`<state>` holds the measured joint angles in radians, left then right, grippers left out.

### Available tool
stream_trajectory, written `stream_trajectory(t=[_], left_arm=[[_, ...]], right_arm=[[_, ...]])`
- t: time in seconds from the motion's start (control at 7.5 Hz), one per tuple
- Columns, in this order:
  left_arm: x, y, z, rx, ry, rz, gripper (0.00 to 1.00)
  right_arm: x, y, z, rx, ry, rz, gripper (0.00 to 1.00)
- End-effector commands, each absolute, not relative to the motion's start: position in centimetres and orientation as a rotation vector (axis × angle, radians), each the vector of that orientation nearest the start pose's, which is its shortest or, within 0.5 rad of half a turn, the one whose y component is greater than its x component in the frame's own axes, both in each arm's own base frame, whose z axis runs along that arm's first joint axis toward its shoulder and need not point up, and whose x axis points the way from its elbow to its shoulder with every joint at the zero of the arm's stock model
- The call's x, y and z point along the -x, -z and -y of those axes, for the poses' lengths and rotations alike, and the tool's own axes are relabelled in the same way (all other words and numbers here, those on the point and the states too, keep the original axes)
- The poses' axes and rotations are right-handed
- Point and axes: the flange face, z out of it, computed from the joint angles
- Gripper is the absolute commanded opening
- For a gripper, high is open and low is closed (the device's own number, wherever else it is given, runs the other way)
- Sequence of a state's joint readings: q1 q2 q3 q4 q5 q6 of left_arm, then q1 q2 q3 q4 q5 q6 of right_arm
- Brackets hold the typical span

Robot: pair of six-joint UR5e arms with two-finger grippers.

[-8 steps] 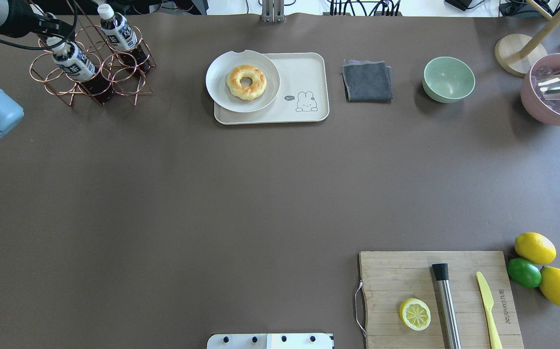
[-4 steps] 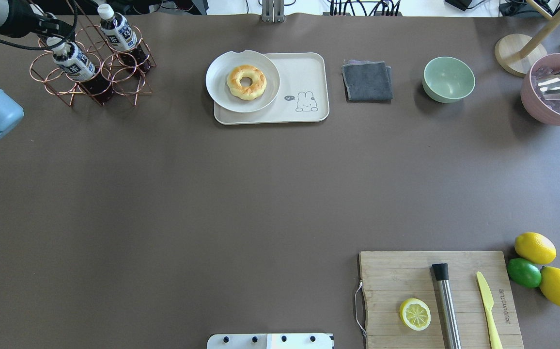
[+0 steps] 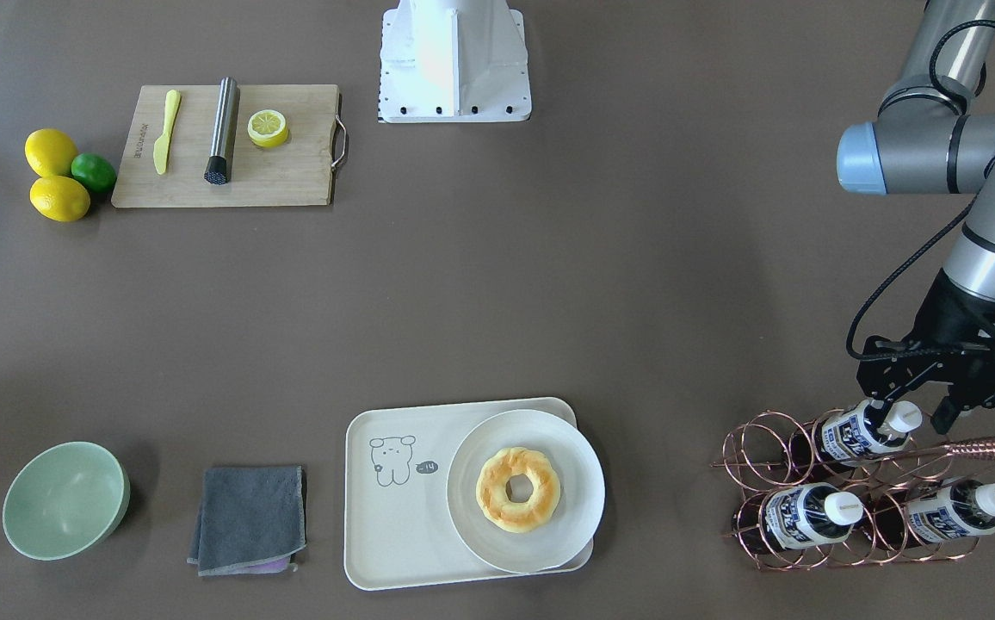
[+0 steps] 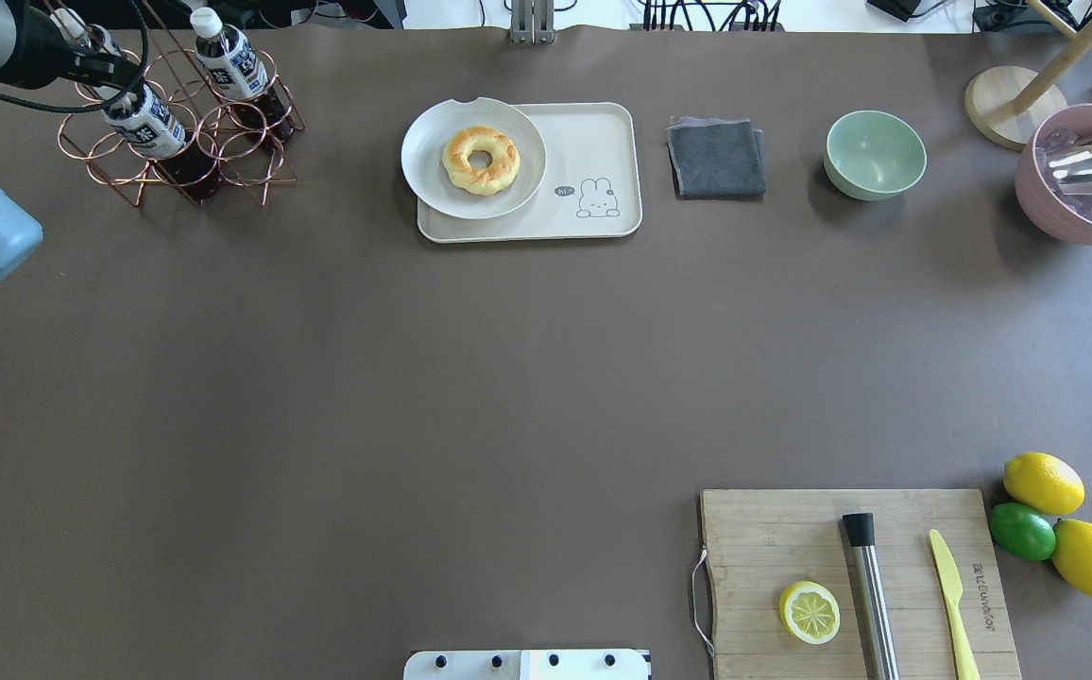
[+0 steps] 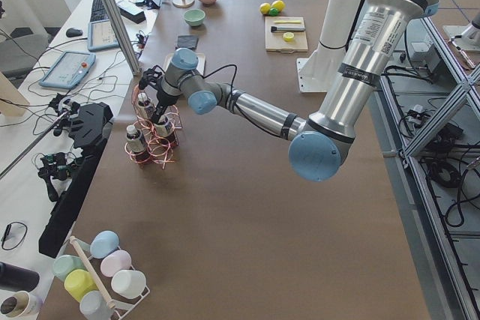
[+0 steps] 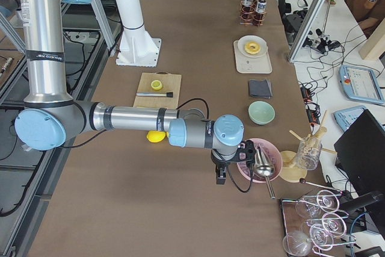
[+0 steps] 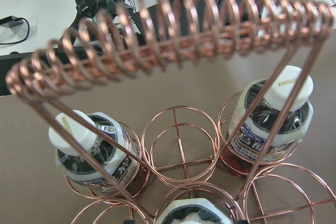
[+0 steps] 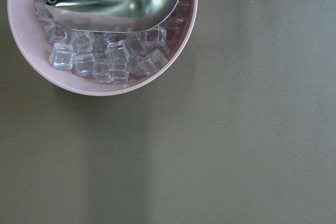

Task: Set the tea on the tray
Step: 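Grasp a tea bottle in the copper rack with the left gripper and lift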

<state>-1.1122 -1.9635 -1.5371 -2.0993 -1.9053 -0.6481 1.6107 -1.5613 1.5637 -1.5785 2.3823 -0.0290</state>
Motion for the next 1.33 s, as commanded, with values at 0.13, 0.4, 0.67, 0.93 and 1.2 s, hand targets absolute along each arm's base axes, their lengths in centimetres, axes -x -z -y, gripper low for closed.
stream_trajectory(t=[0.13, 0.4, 0.67, 0.93, 1.2], left_arm=[[-20.5, -39.4, 64.2, -0.593, 0.024, -0.732, 0.06], [-19.9, -38.7, 64.4, -0.606, 0.027, -0.734, 0.0], [-18.4, -37.7, 64.8, -0.599, 0.032, -0.751, 0.0], [-16.0, -36.6, 65.4, -0.56, 0.031, -0.808, 0.0], [-14.6, -35.4, 65.9, -0.551, 0.047, -0.813, 0.0]], right_arm=[[-8.1, -65.2, 49.2, -0.031, -0.009, 0.811, 1.0], [-8.1, -65.0, 49.3, -0.035, -0.007, 0.809, 1.0], [-8.1, -65.0, 49.3, -0.035, -0.008, 0.809, 1.0], [-8.1, -65.3, 49.1, -0.029, -0.01, 0.809, 1.0], [-8.1, -65.3, 49.0, -0.029, -0.011, 0.809, 1.0]])
